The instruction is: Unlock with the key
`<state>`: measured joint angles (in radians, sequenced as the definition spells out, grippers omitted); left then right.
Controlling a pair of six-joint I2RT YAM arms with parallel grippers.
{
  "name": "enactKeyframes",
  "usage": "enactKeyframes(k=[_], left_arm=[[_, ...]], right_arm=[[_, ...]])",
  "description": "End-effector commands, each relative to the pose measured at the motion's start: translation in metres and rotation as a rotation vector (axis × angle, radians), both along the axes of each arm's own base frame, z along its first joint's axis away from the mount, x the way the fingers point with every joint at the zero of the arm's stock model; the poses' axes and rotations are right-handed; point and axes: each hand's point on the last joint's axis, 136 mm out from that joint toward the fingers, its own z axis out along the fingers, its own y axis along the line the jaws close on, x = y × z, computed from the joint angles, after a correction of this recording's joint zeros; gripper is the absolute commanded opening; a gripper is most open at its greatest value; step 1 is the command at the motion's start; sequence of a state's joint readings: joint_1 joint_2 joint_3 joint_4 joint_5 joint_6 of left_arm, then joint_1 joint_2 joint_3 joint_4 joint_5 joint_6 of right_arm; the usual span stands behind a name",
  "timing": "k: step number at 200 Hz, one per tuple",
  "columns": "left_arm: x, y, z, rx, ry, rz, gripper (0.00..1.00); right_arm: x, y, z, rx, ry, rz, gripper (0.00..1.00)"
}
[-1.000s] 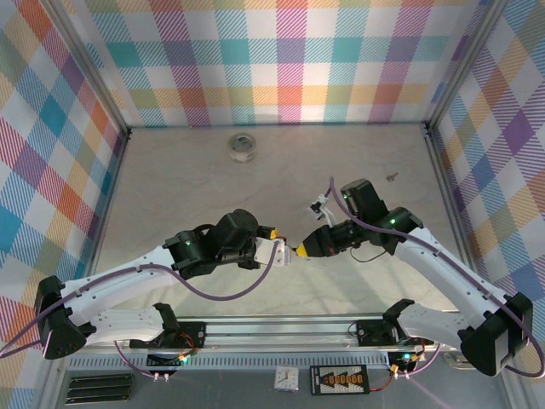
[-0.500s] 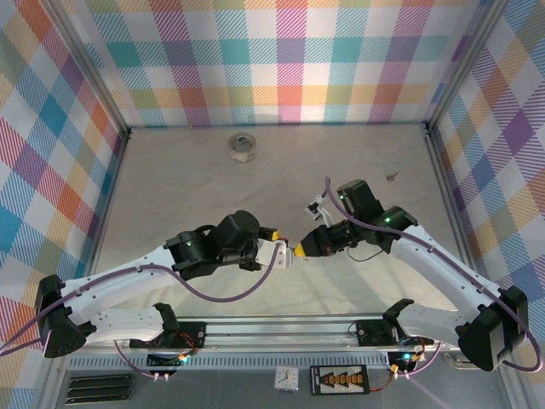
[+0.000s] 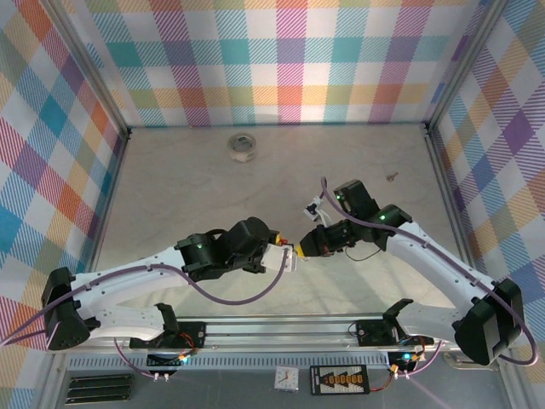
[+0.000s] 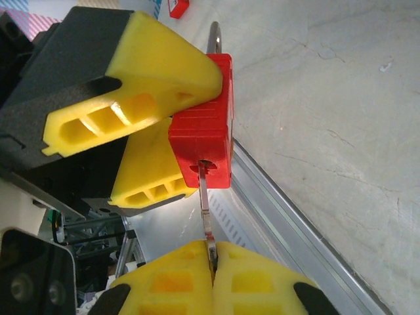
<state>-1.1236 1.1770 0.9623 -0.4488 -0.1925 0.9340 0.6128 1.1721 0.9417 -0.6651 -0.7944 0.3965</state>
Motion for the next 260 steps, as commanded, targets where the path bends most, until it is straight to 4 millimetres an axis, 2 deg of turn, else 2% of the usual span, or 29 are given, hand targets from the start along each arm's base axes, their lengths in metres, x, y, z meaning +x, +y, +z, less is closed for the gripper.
enactKeyframes(k=[1,58,91,164,208,231,260], left_arm=[[-0.007,-0.029,0.029,-0.1,-0.085,-0.056,0.0],[-0.019,-0.046,0.039,-0.142,-0.097,-0.094,0.0],[-0.032,-0.055,0.054,-0.225,-0.006,-0.122,0.0],[-0.051,-0.068,0.055,-0.247,0.155,-0.163,0.0],[-0.048,-0.074,0.046,-0.239,0.097,-0.151,0.0],[-0.056,-0.08,0.041,-0.201,0.041,-0.195,0.0],[-0.065,-0.085,0.028,-0.128,0.026,-0.232,0.0]], right_arm=[[-0.001,0.007,0.006,0.04,0.007,0.028,0.0],[0.004,0.011,-0.004,0.032,0.027,0.027,0.0],[0.006,0.01,-0.01,0.017,0.0,0.032,0.0],[0.007,0.009,-0.014,0.002,-0.094,0.074,0.0],[0.009,0.011,-0.018,-0.025,-0.08,0.077,0.0],[0.008,0.015,-0.014,0.002,-0.076,0.084,0.0],[0.013,0.01,-0.021,-0.06,-0.098,0.082,0.0]])
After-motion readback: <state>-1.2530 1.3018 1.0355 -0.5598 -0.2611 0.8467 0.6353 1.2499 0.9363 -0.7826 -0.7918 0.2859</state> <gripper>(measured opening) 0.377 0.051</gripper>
